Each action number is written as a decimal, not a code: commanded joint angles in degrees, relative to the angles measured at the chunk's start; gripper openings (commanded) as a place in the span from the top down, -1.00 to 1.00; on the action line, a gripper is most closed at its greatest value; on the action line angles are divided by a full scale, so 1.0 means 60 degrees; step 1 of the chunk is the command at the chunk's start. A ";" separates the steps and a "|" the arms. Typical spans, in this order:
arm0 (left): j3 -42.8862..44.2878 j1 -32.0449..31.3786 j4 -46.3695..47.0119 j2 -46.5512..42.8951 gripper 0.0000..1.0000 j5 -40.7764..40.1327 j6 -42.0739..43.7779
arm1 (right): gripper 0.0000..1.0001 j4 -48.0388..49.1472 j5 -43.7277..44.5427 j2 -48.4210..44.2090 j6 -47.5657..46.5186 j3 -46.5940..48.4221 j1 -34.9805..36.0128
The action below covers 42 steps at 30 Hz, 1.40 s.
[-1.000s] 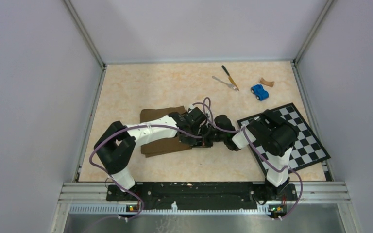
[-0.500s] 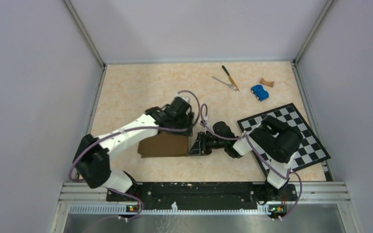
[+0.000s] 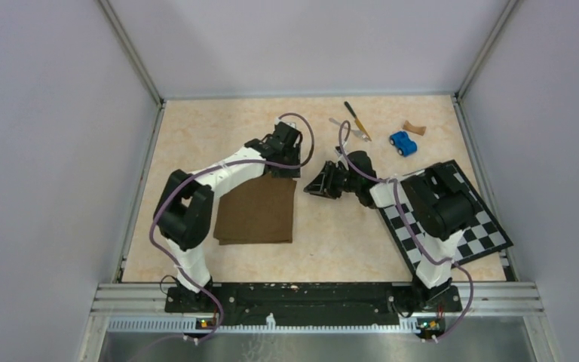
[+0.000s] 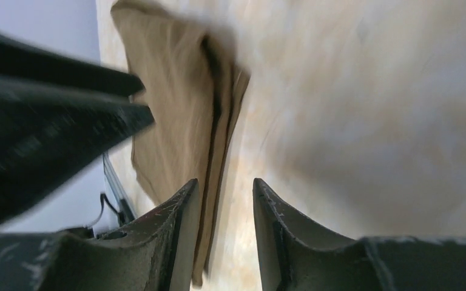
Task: Fold the napkin into a case and place the utensils inside
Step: Smooth out the lower triangle-folded napkin at the center of the board.
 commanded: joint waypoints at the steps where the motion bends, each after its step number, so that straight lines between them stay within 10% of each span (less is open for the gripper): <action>1: 0.0890 -0.0140 -0.0060 0.0957 0.00 -0.0754 0.0310 | 0.27 0.0140 -0.0338 0.1290 0.0242 0.1378 -0.0315; 26: 0.1666 -0.0409 -0.0811 0.1840 0.86 -0.1886 0.0728 | 0.73 -0.1019 0.0942 0.2997 0.1135 0.3142 0.0276; 42: 0.1035 -0.0458 -0.0670 0.1039 1.00 -0.1717 0.0938 | 1.00 -0.1559 0.2451 0.3101 0.0783 0.3631 0.0458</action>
